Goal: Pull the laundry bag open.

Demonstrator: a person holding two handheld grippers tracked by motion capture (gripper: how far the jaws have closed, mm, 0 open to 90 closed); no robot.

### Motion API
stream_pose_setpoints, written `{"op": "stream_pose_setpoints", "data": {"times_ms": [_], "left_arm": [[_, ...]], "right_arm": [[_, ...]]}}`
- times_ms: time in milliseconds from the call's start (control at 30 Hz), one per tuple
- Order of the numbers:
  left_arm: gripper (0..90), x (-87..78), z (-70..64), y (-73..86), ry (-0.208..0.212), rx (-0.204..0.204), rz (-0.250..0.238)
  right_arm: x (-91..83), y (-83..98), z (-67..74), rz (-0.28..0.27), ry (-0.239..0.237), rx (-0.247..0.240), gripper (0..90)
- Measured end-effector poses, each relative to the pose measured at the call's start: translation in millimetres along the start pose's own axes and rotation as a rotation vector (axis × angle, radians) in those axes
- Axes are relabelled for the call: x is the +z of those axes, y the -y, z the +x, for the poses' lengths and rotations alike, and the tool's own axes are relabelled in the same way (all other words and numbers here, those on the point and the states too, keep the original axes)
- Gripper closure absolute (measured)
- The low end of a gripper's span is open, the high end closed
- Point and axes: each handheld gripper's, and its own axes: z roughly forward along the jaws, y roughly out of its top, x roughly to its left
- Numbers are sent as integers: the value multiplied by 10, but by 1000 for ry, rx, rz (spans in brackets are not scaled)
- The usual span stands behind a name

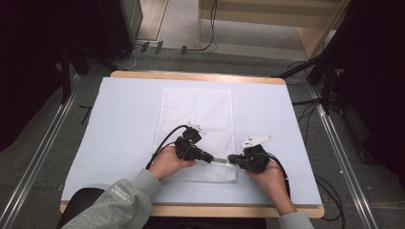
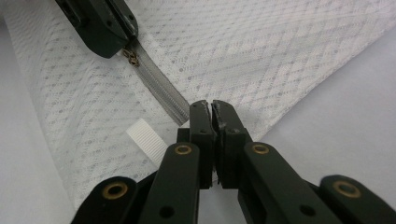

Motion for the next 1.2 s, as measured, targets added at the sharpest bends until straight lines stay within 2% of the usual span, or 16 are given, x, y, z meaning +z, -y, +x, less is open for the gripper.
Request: {"op": "stream_pose_setpoints", "data": {"times_ms": [1200], "left_arm": [[878, -318, 94, 137, 0, -34, -9]], "right_arm": [[-1, 2, -9, 0, -7, -3, 889]]}}
